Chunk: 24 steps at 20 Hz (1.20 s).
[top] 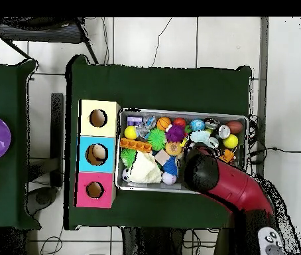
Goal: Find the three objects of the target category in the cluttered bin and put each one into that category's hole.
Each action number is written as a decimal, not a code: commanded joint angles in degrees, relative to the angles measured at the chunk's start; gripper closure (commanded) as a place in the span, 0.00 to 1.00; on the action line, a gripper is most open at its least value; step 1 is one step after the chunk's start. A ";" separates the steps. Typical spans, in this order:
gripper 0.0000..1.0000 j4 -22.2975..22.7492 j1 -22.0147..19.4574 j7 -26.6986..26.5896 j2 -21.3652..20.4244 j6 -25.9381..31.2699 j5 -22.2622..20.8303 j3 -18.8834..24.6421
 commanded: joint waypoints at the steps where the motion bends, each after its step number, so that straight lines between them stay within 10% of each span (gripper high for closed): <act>1: 1.00 6.83 0.57 14.47 -7.34 1.24 5.00 4.98; 18: 1.00 2.23 21.08 20.19 -8.88 8.77 10.31 -11.07; 24: 1.00 2.97 21.55 19.30 -7.78 7.17 12.20 -10.07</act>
